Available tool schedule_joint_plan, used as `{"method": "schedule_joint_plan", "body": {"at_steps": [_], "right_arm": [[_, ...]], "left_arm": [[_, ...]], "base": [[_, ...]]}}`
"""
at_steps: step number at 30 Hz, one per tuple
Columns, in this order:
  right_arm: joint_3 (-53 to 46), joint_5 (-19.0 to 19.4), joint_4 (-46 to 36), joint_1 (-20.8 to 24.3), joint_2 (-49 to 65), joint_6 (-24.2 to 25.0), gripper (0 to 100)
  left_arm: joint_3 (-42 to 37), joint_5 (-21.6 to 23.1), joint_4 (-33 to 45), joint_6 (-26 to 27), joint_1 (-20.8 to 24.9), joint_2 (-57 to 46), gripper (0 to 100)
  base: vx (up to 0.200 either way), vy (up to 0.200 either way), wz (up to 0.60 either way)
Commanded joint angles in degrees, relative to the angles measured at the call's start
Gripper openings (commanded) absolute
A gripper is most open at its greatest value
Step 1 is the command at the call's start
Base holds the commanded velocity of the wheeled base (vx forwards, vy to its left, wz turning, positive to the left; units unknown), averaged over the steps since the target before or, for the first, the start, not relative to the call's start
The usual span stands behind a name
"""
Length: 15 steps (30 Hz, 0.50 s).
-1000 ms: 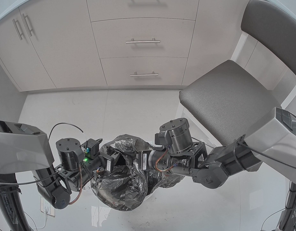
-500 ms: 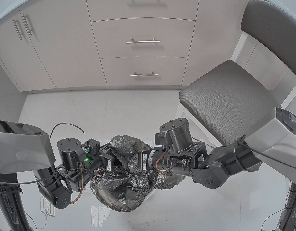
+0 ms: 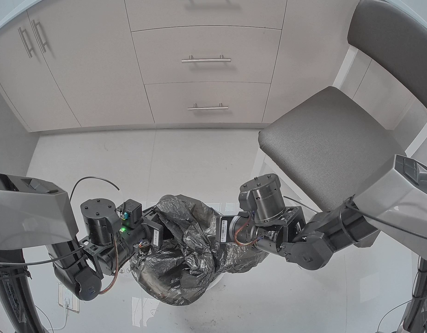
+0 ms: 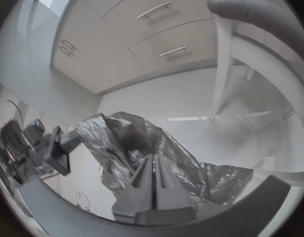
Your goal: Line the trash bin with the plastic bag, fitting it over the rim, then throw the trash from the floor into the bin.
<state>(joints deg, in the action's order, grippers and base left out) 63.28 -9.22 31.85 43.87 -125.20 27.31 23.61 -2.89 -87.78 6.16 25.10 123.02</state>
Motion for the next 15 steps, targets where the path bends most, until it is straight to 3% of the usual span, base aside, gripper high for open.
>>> {"method": "schedule_joint_plan", "body": {"at_steps": [1,5,6,9,15], "right_arm": [[-5.63,-1.59,0.14,-1.25,3.03,-0.76,0],[-8.44,-2.47,0.14,-1.33,7.16,-1.03,0],[-8.70,-2.74,0.05,-1.25,7.78,-1.12,100],[-10.46,-3.79,-0.04,-0.98,10.85,-1.64,100],[-16.08,-4.93,0.05,-0.10,14.54,-7.18,100]], "left_arm": [[-0.06,-0.01,-0.02,-0.09,0.04,-0.23,0],[-0.50,-0.01,-0.02,-0.62,0.04,-0.23,0],[-0.59,-0.01,-0.02,-0.97,0.04,-0.23,0],[-0.94,-0.01,-0.02,-1.94,0.04,-1.20,0],[-0.94,-0.01,0.07,-2.29,0.04,-2.52,0]], "base": [[0.000,0.000,0.00],[0.000,0.000,0.00],[0.000,0.000,0.00],[0.000,0.000,0.00],[0.000,0.000,0.00]]}}
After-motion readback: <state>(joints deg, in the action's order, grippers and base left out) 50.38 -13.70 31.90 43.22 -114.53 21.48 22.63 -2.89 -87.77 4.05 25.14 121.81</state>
